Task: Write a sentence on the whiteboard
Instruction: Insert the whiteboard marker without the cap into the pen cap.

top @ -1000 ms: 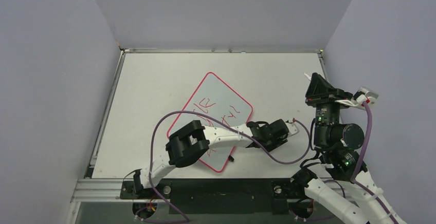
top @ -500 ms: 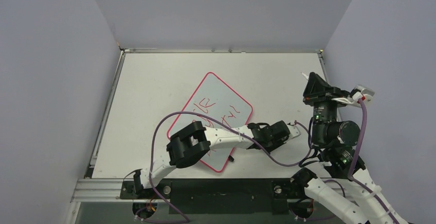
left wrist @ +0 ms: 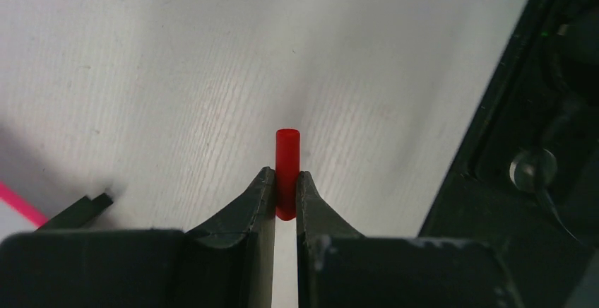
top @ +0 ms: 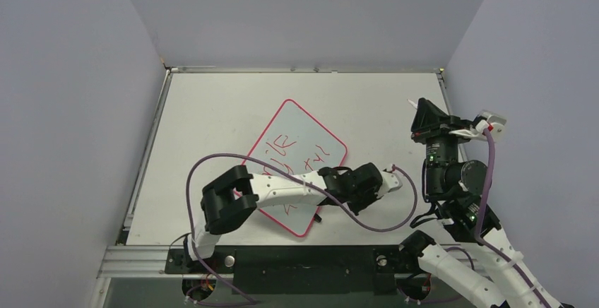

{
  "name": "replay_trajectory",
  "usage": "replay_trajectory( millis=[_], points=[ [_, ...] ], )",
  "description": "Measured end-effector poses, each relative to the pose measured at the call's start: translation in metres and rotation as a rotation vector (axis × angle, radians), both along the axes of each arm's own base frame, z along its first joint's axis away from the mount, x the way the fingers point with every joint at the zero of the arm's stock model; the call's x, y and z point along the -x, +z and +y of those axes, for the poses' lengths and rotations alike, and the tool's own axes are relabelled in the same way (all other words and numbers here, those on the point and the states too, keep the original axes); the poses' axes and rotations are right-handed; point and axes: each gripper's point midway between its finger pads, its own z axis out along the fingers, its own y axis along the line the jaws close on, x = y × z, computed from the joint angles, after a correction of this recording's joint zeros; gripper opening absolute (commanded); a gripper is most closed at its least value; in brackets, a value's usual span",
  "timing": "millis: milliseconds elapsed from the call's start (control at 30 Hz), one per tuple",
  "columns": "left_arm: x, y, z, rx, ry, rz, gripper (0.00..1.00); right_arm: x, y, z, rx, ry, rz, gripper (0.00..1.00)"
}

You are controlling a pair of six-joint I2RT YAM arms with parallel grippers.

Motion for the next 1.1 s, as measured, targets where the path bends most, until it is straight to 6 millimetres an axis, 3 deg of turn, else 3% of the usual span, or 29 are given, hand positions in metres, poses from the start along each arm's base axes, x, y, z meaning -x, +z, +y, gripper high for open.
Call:
replay_trajectory(
  millis=[267, 433, 600, 800, 1100],
  points=[
    [0.009, 0.108, 0.035, 0.195, -0.007, -0.028, 0.00, 0.006, 0.016, 0.017, 0.001, 0.110, -0.030, 0.00],
    [0.006, 0.158, 0.067, 0.279, 0.026, -0.075, 0.00, 0.007, 0.013, 0.029, 0.032, 0.180, 0.004, 0.00],
    [-0.008, 0.182, 0.108, 0.317, 0.089, -0.106, 0.00, 0.013, 0.001, 0.046, 0.054, 0.282, 0.040, 0.00],
    [-0.038, 0.210, 0.163, 0.396, 0.209, -0.158, 0.00, 0.035, 0.004, 0.068, 0.025, 0.459, 0.009, 0.00],
    [-0.035, 0.251, 0.205, 0.546, 0.212, -0.196, 0.00, 0.051, -0.023, 0.133, -0.004, 0.809, 0.098, 0.00]
  ],
)
